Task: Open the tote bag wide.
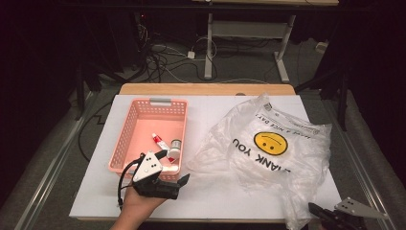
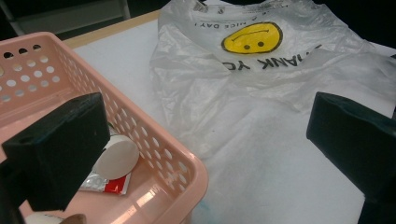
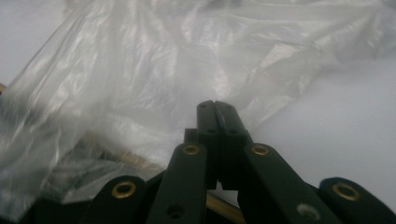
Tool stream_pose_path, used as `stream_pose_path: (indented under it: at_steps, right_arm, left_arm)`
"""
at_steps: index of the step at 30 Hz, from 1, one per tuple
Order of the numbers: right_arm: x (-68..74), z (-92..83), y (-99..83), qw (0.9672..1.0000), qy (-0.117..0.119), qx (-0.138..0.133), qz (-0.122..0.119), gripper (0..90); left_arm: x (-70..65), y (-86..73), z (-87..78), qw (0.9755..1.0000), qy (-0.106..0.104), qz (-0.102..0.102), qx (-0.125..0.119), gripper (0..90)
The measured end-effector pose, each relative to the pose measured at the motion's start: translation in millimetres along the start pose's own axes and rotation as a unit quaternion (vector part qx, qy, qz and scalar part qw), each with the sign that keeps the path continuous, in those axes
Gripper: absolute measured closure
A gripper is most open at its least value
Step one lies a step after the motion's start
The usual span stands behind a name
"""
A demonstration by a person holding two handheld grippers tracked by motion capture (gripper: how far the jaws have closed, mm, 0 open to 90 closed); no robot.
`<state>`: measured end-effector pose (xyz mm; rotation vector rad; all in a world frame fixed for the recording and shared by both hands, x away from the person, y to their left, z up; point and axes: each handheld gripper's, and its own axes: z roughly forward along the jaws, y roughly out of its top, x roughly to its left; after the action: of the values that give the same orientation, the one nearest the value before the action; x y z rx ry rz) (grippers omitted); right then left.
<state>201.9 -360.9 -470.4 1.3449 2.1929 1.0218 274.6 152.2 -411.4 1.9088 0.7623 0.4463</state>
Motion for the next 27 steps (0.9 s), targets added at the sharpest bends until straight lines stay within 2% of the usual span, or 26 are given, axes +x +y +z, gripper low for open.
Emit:
stream_pose_path:
  at_steps: [2, 4, 5, 6, 8, 9, 11, 12, 13, 14, 16, 18, 21, 22, 25, 26, 27]
  right_arm:
    - [4.1, 1.5, 1.9, 1.0, 0.005, -0.001, -0.004, 90.0]
    - [17.0, 6.6, 8.9, 0.9997, 0.018, -0.005, -0.018, 90.0]
    - [28.0, 13.1, 16.5, 0.999, 0.03, -0.009, -0.031, 90.0]
    - [28.0, 13.1, 16.5, 0.999, 0.03, -0.009, -0.031, 90.0]
    - [43.1, 25.8, 27.4, 0.9973, 0.05, -0.008, -0.054, 90.0]
    - [43.1, 25.8, 27.4, 0.9973, 0.05, -0.008, -0.054, 90.0]
    - [58.2, 40.8, 37.4, 0.9947, 0.065, 0.001, -0.079, 90.0]
    - [59.9, 42.6, 38.8, 0.9944, 0.066, -0.001, -0.082, 89.4]
    - [59.9, 42.6, 38.8, 0.9944, 0.066, -0.001, -0.082, 89.4]
    - [61.4, 41.0, 41.7, 0.994, 0.072, -0.008, -0.082, 81.3]
    - [61.1, 37.5, 42.4, 0.9939, 0.073, -0.015, -0.081, 78.5]
    - [57.7, 27.2, 43.8, 0.994, 0.076, -0.037, -0.069, 71.7]
    - [50.4, 13.1, 48.8, 0.9927, 0.082, -0.067, -0.058, 66.2]
    - [50.4, 13.1, 48.8, 0.9927, 0.082, -0.067, -0.058, 66.2]
    - [45.7, 12.5, 58.1, 0.9923, 0.079, -0.077, -0.057, 60.3]
    - [44.8, 15.0, 66.4, 0.9914, 0.077, -0.087, -0.06, 55.2]
    - [44.8, 15.0, 66.4, 0.9914, 0.077, -0.087, -0.06, 55.2]
  left_arm:
    - [0.9, -0.2, -0.5, 1.0, 0.001, -0.001, -0.001, 0.0]
    - [2.6, -0.5, -0.8, 1.0, 0.001, -0.007, -0.004, 0.0]
    - [4.0, -0.9, -0.7, 0.9999, 0.001, -0.011, -0.005, 0.0]
    - [4.0, -0.9, -0.7, 0.9999, 0.001, -0.011, -0.005, 0.0]
    - [4.3, -1.2, -0.9, 0.9999, 0.002, -0.011, -0.006, 0.0]
    - [4.5, -1.2, -1.1, 0.9999, 0.002, -0.012, -0.007, 0.0]
    - [5.0, -1.1, -1.5, 0.9999, 0.003, -0.013, -0.008, 0.0]
    - [5.1, -1.2, -1.6, 0.9999, 0.004, -0.013, -0.009, 0.0]
    - [5.4, -1.4, -1.7, 0.9999, 0.005, -0.013, -0.009, 0.0]
    - [6.0, -1.8, -1.9, 0.9999, 0.006, -0.013, -0.009, 0.0]
    - [7.2, -3.0, -1.4, 0.9998, 0.006, -0.016, -0.01, 0.0]
    - [8.3, -4.1, -0.8, 0.9998, 0.006, -0.018, -0.009, 0.0]
    - [9.3, -5.1, -0.2, 0.9997, 0.006, -0.022, -0.01, 0.0]
    - [9.4, -5.3, -0.1, 0.9997, 0.007, -0.023, -0.01, 0.0]
    - [9.8, -6.1, -0.2, 0.9996, 0.01, -0.023, -0.011, 0.0]
    - [10.3, -6.3, -0.2, 0.9996, 0.011, -0.023, -0.011, 0.0]
    - [10.9, -6.5, -0.2, 0.9996, 0.012, -0.024, -0.011, 0.0]
